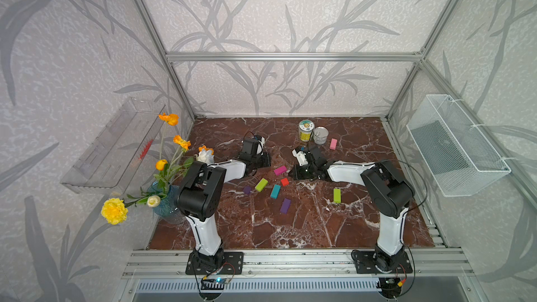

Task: Assemble the letter v with building blocks
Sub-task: Move the building block to the center of the board.

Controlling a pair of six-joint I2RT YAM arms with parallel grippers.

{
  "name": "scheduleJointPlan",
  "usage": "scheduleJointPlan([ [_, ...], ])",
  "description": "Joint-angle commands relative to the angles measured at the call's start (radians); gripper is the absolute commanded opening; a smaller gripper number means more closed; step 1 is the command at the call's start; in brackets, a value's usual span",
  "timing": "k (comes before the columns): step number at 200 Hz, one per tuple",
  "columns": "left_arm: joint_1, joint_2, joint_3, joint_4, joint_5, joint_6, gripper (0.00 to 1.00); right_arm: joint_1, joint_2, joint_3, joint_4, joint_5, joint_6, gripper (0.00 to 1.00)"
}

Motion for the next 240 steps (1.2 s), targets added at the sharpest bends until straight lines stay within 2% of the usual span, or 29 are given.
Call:
scheduleJointPlan([
  [1, -0.006, 0.015, 0.030, -0.035, 0.037, -0.016, 0.00, 0.005, 0.034, 0.044, -0.050, 0.007, -0.007, 0.00],
  [72, -0.017, 0.032, 0.010, -0.084, 0.065, -0.013, 0.00, 0.009, 0.130, 0.186, -0.183, 0.015, -0.059, 0.00],
  [166, -0.022, -0.004, -0.057, -0.149, -0.010, -0.021, 0.00, 0.034, 0.255, 0.389, -0.307, -0.013, -0.097, 0.00],
  [240, -0.016, -0.054, -0.122, -0.129, -0.044, -0.048, 0.00, 0.058, 0.331, 0.528, -0.397, -0.018, -0.131, 0.00],
])
